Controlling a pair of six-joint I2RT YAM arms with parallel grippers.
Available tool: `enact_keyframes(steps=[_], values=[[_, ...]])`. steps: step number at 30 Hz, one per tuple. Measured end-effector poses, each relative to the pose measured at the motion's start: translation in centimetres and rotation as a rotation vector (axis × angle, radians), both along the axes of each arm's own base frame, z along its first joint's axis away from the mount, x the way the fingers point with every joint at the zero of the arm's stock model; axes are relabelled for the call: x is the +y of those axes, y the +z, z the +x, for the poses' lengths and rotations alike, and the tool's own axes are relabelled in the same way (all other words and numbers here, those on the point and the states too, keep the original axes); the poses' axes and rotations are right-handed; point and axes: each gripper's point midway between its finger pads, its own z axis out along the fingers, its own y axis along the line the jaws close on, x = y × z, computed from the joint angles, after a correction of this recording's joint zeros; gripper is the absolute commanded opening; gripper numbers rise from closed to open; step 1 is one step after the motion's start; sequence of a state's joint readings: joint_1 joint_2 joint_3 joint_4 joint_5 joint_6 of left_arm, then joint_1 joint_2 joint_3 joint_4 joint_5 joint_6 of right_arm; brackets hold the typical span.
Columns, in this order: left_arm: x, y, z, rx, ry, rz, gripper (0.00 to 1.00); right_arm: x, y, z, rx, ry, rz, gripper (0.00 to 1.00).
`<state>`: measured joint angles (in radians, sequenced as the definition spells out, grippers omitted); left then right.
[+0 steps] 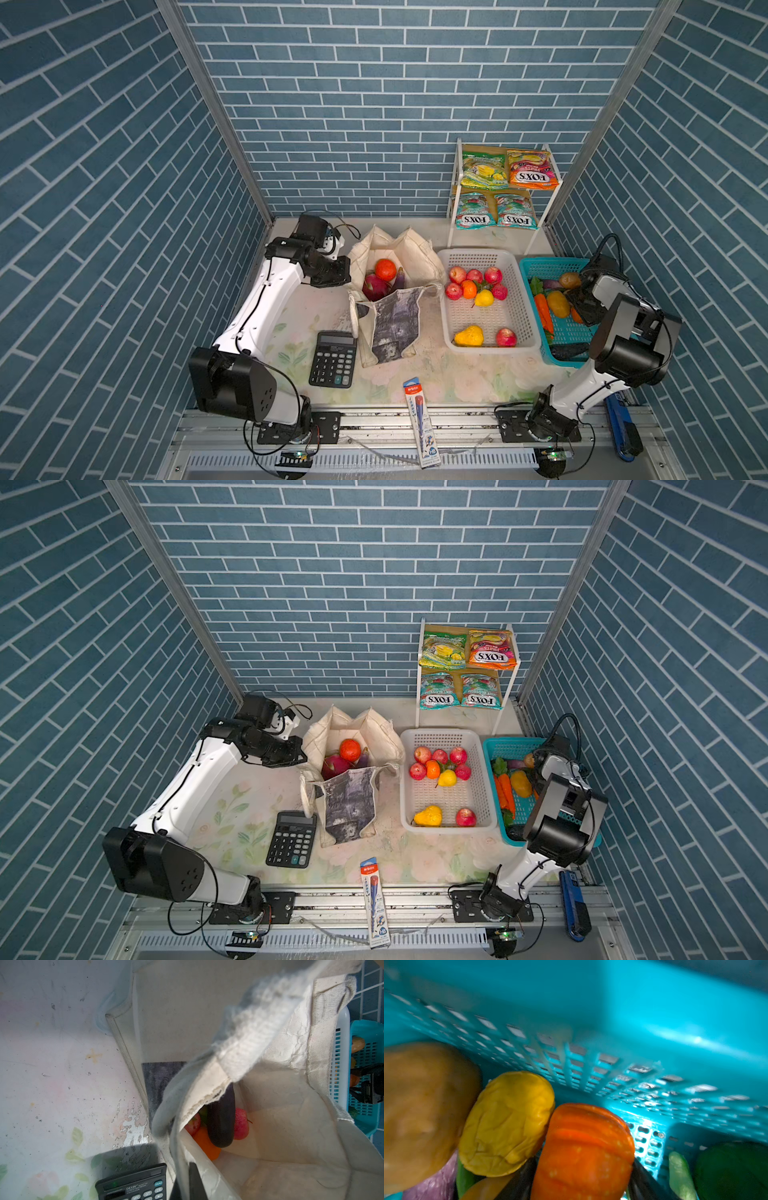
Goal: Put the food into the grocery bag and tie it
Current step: 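Lower the right gripper and grasp the orange pumpkin in the teal basket, then carry the orange pumpkin with the right gripper over the tote bag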
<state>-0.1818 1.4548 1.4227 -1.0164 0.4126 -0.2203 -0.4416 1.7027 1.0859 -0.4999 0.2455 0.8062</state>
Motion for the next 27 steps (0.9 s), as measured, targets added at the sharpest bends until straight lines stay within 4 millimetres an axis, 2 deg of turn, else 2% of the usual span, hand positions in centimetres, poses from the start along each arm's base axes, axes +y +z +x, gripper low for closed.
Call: enact_keyframes(steps=[6, 10, 14, 17, 20, 23, 27], values=[[0.0, 0.0, 0.0, -0.002, 0.0, -0.001, 0.0, 0.9, 0.3, -0.8, -0.028, 0.01, 0.019, 0.45], [0.0, -0.1, 0.0, -0.009, 0.0, -0.002, 0.0, 2.4, 1.2, -2.2, -0.071, 0.029, 0.044, 0.44], [0.1, -0.2, -0.3, -0.025, 0.001, -0.005, 0.0, 4.4, 3.8, -3.0, -0.16, 0.084, 0.072, 0.44], [0.1, -0.1, -0.5, -0.039, 0.001, -0.008, 0.0, 6.0, 6.9, -3.1, -0.24, 0.143, 0.073, 0.44], [0.1, 0.2, -0.5, -0.05, 0.005, -0.012, 0.0, 8.6, 10.7, -3.0, -0.316, 0.231, 0.058, 0.43], [0.1, 0.3, -0.6, -0.059, 0.009, -0.016, 0.0, 12.4, 16.2, -2.0, -0.429, 0.369, 0.026, 0.4], [0.0, 0.7, -0.7, -0.07, 0.012, -0.024, 0.0, 18.5, 23.4, -0.7, -0.596, 0.575, 0.025, 0.39]])
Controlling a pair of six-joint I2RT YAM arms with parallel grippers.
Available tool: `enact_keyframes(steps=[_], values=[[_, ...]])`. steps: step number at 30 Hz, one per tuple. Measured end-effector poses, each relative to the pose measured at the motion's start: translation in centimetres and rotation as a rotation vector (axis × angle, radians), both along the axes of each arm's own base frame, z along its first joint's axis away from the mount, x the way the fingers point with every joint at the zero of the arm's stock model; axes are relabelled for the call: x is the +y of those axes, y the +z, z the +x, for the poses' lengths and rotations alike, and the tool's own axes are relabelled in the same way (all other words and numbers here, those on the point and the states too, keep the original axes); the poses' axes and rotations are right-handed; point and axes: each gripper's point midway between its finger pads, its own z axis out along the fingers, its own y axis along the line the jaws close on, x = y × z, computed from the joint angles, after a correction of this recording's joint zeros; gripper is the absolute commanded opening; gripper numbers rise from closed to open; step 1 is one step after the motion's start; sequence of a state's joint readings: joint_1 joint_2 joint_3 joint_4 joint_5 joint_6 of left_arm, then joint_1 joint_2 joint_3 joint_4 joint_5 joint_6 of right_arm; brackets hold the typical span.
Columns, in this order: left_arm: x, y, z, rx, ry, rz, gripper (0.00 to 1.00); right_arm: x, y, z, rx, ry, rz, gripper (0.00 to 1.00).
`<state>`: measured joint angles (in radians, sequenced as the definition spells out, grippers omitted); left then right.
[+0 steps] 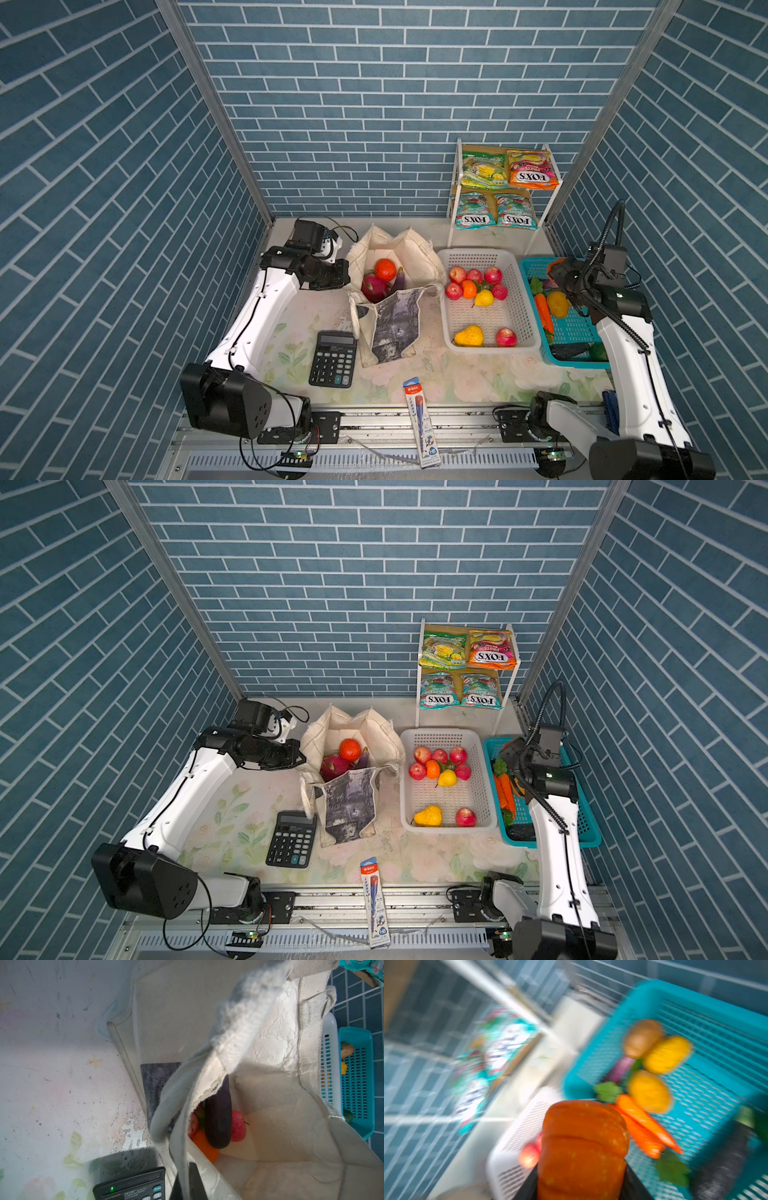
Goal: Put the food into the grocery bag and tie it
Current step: 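Carry the orange pumpkin with the right gripper over the tote bag, then lower the pumpkin into the bag and open the right gripper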
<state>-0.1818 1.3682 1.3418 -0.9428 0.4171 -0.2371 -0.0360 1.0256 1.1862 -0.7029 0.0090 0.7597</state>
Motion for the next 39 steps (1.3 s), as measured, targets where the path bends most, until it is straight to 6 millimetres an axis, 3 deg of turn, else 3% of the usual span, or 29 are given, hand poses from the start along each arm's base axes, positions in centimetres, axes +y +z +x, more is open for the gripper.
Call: enact_keyframes(steps=[3, 5, 14, 18, 23, 27, 34, 39], values=[[-0.1, 0.1, 0.0, -0.006, 0.0, -0.011, 0.0, 4.6, 2.8, 0.4, -0.062, 0.15, 0.011, 0.38], [-0.2, 0.1, 0.0, -0.007, 0.001, -0.018, 0.0, 8.3, 3.6, 0.6, -0.074, 0.262, 0.018, 0.38], [-0.4, 0.2, -0.1, -0.02, 0.004, -0.037, 0.0, 28.5, 4.0, -0.2, -0.035, 0.797, 0.005, 0.38], [-0.4, 0.8, -0.3, -0.038, 0.002, -0.044, 0.0, 34.2, 2.9, -0.2, -0.003, 0.918, 0.003, 0.38], [-0.5, 0.8, -0.4, -0.039, -0.002, -0.049, 0.0, 39.0, 1.2, 0.8, 0.045, 1.007, 0.005, 0.38], [-0.6, 0.8, -0.4, -0.042, -0.006, -0.056, 0.0, 41.7, -1.2, 1.5, 0.099, 1.063, -0.023, 0.38], [-0.9, 1.1, -0.3, -0.05, -0.013, -0.069, 0.0, 43.9, -6.3, 1.7, 0.23, 1.123, -0.063, 0.38], [-0.9, 1.1, -0.2, -0.052, -0.015, -0.072, 0.0, 44.4, -9.5, 1.2, 0.309, 1.154, -0.091, 0.41]])
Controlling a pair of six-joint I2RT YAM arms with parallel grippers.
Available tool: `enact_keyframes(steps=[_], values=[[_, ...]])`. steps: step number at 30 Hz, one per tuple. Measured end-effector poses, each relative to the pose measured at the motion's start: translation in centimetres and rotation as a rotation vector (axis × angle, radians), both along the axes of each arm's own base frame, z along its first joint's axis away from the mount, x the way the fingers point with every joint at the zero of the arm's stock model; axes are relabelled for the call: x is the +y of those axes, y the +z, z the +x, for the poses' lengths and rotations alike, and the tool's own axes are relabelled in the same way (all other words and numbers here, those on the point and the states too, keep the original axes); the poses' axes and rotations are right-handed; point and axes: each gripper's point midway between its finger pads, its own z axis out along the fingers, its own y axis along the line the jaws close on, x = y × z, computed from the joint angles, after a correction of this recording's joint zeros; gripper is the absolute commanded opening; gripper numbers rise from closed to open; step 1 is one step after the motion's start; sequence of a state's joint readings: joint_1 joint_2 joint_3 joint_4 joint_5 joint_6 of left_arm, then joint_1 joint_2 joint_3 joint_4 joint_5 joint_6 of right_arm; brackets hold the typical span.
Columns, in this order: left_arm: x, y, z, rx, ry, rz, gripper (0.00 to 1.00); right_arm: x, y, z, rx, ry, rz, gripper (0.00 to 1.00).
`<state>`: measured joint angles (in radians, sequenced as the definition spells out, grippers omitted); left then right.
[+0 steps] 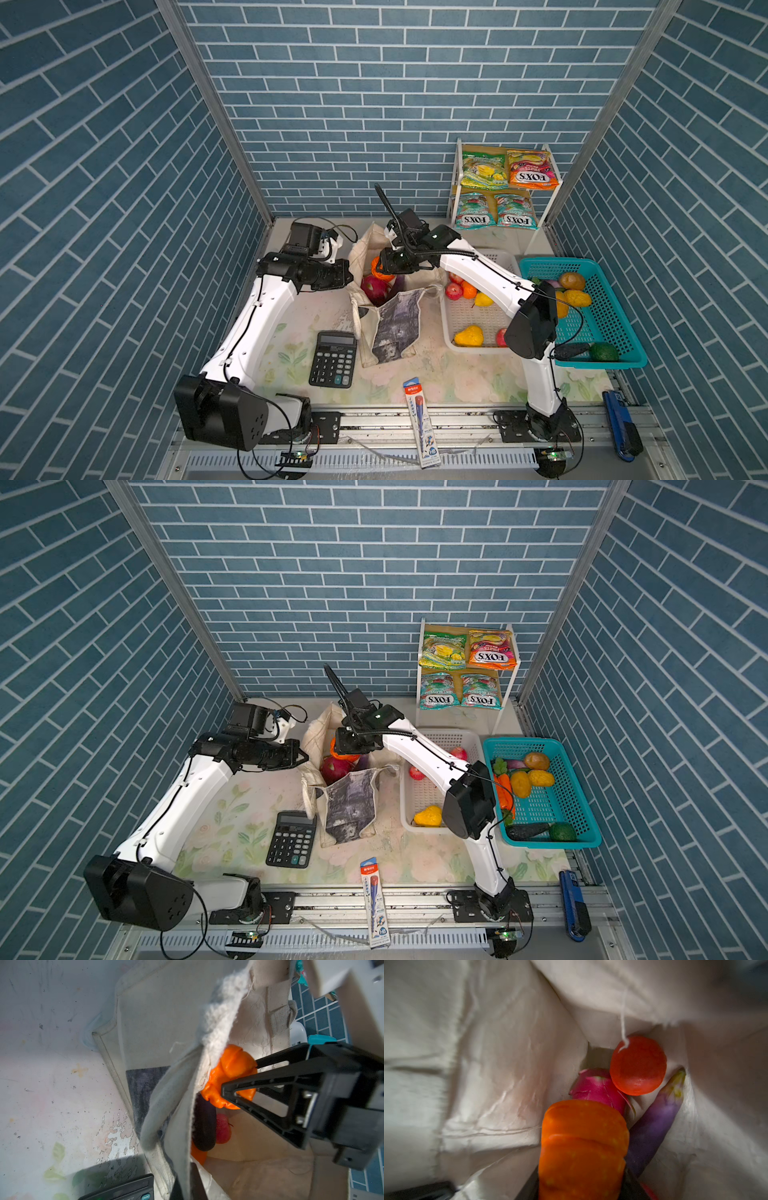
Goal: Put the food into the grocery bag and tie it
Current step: 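Lower the pumpkin into the bag and open the right gripper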
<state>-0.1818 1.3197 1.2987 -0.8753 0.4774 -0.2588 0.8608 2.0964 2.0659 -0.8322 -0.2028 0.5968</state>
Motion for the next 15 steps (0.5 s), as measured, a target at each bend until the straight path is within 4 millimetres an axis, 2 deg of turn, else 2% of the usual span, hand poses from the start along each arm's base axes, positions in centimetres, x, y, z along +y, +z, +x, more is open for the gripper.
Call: enact_keyframes(steps=[5, 9, 10, 11, 12, 15], values=[[-0.1, -0.1, 0.2, 0.0, -0.003, -0.004, 0.0, 0.3, -2.7, -0.6, 0.037, 0.032, -0.052, 0.44], [-0.2, 0.0, 0.2, -0.002, -0.004, -0.006, 0.0, 0.5, -4.4, -0.4, 0.051, 0.045, -0.086, 0.53], [-0.2, 0.0, 0.2, -0.003, -0.004, -0.006, 0.0, 0.6, -4.7, -0.3, 0.049, 0.049, -0.093, 0.68], [-0.2, 0.0, 0.2, -0.004, -0.005, -0.006, 0.0, 0.6, -5.0, -0.3, 0.052, 0.049, -0.097, 0.92], [-0.2, 0.0, 0.2, -0.003, -0.005, -0.007, 0.0, 0.6, -5.2, -0.2, 0.05, 0.054, -0.106, 0.99], [-0.2, -0.1, 0.2, -0.001, -0.007, -0.007, 0.0, 0.5, -5.0, 0.0, 0.033, 0.062, -0.124, 0.99]])
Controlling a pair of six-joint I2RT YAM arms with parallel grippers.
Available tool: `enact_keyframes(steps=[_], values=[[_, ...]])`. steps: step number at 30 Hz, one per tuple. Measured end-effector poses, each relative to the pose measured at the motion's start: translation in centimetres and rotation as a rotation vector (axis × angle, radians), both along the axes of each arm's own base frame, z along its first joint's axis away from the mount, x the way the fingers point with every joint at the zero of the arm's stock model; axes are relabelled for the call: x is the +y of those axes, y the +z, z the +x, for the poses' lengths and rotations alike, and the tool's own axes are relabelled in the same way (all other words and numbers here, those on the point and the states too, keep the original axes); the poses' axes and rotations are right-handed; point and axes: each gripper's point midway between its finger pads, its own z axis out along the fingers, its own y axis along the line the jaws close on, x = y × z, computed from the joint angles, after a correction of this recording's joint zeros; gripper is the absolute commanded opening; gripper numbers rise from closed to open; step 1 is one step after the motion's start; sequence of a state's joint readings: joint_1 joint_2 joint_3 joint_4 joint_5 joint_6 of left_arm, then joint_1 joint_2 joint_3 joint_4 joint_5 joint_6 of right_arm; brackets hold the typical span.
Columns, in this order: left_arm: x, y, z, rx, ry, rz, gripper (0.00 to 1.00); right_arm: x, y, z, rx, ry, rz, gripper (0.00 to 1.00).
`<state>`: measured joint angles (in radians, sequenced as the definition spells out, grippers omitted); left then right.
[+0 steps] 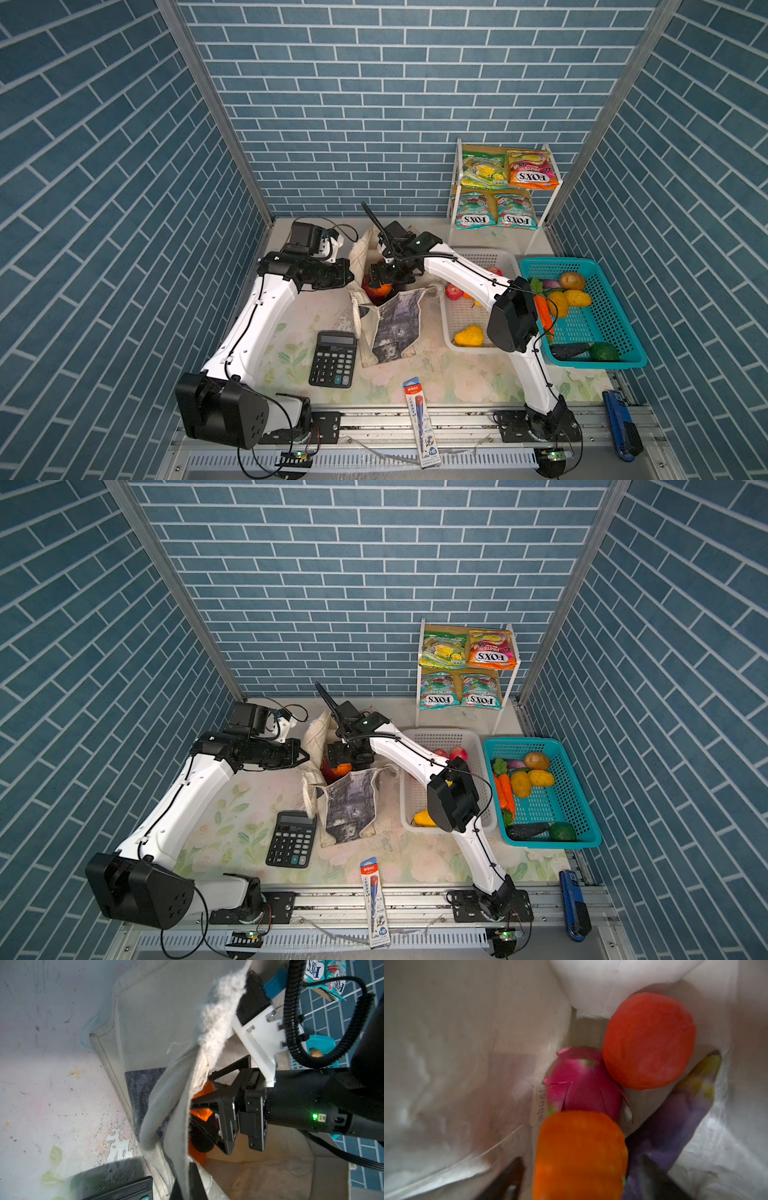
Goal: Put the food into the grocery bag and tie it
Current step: 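Lower the pumpkin into the bag and open the right gripper, then lift the right gripper out of the bag and move over the baskets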
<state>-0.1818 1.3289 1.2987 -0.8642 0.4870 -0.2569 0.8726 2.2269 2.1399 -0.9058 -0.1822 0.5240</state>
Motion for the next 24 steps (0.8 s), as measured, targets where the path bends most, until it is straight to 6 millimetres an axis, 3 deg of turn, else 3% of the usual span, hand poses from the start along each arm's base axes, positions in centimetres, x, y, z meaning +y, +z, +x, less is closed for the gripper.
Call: enact_keyframes(steps=[7, 12, 17, 19, 21, 24], values=[[0.0, -0.1, 0.0, 0.001, -0.004, 0.002, 0.0, -1.0, 4.7, 1.3, -0.141, -0.007, -0.006, 0.99], [0.0, -0.1, 0.0, 0.001, -0.005, 0.003, 0.0, -3.9, 12.5, 1.4, -0.325, -0.041, 0.029, 0.99], [0.0, -0.1, -0.1, 0.002, -0.004, 0.004, 0.0, -9.7, 23.0, -0.3, -0.586, -0.122, 0.117, 0.99], [0.1, 0.0, -0.1, 0.0, -0.003, 0.006, 0.0, -12.6, 25.5, -1.2, -0.679, -0.164, 0.132, 0.99], [0.1, 0.1, -0.3, -0.003, -0.002, 0.006, 0.0, -15.4, 26.7, -1.9, -0.751, -0.206, 0.127, 0.99], [0.3, 0.4, -0.5, -0.008, 0.003, 0.012, 0.0, -19.6, 25.9, -2.4, -0.813, -0.278, 0.078, 0.99]])
